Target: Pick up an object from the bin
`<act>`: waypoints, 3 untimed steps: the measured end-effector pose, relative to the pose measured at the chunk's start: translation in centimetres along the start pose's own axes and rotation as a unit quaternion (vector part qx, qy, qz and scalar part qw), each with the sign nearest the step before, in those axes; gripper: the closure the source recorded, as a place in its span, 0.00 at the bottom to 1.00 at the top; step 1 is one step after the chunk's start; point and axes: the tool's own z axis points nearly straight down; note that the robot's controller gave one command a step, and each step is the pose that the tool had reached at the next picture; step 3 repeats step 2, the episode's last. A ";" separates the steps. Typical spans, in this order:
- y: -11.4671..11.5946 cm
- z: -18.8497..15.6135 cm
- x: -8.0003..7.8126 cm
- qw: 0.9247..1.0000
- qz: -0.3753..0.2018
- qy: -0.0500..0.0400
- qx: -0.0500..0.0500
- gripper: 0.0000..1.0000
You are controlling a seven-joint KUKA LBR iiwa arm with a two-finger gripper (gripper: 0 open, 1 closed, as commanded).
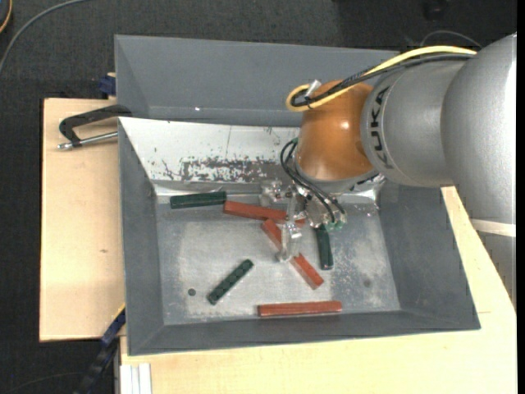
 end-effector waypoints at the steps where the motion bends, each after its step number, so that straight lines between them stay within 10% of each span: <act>1: 0.4 0.1 0.1 1.000 -0.003 0.002 -0.001 1.00; 2: 1.8 -14.8 2.1 1.000 -0.001 -0.001 -0.001 1.00; 3: 1.8 -14.8 2.1 1.000 -0.001 -0.001 -0.001 1.00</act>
Offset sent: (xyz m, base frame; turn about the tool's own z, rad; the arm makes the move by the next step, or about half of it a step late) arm 0.0000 0.0000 0.0000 0.0000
